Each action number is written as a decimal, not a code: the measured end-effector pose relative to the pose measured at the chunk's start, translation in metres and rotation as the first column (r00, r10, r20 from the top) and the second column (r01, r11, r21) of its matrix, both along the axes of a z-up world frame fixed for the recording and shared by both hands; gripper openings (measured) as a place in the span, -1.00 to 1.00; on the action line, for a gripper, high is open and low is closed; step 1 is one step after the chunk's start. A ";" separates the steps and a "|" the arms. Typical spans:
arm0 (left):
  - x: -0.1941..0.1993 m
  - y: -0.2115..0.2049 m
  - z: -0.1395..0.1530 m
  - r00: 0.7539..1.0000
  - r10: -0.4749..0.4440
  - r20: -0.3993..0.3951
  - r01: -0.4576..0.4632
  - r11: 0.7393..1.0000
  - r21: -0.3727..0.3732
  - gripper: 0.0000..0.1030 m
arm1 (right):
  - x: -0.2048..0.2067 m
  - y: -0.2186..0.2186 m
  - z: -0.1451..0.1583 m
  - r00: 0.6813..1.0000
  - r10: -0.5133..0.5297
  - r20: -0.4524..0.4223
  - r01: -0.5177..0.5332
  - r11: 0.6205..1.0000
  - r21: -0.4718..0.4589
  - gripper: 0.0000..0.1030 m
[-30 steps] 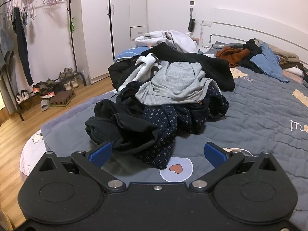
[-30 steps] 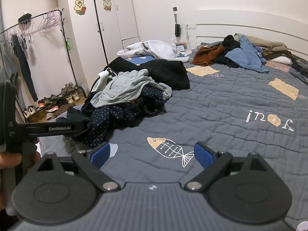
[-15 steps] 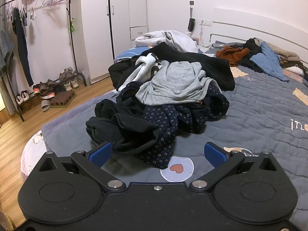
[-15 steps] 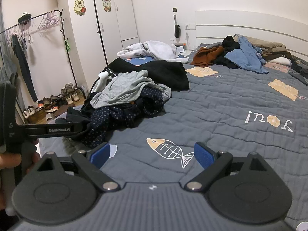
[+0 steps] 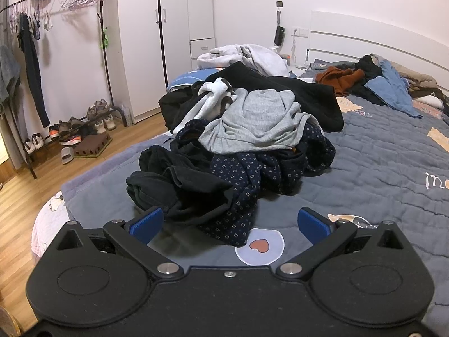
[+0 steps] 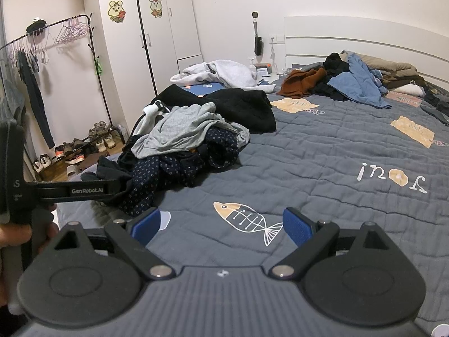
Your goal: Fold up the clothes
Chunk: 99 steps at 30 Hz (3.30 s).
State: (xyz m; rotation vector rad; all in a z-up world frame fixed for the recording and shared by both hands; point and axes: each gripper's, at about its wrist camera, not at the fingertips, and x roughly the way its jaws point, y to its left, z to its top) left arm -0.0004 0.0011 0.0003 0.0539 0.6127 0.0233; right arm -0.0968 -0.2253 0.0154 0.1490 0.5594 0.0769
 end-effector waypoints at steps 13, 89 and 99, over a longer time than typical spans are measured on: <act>-0.001 -0.001 0.000 1.000 -0.001 -0.001 0.001 1.000 0.002 1.00 | 0.000 0.001 0.000 1.000 0.003 0.002 -0.003 1.000 -0.004 0.82; 0.056 0.073 -0.011 0.997 -0.048 -0.064 0.028 0.963 -0.270 1.00 | 0.311 0.068 -0.074 0.993 0.080 -0.083 -0.056 0.965 0.256 -0.41; 0.058 0.074 -0.013 0.997 -0.035 -0.063 0.017 0.962 -0.274 1.00 | 0.291 0.055 -0.057 0.999 0.038 0.000 -0.036 0.942 0.335 -0.74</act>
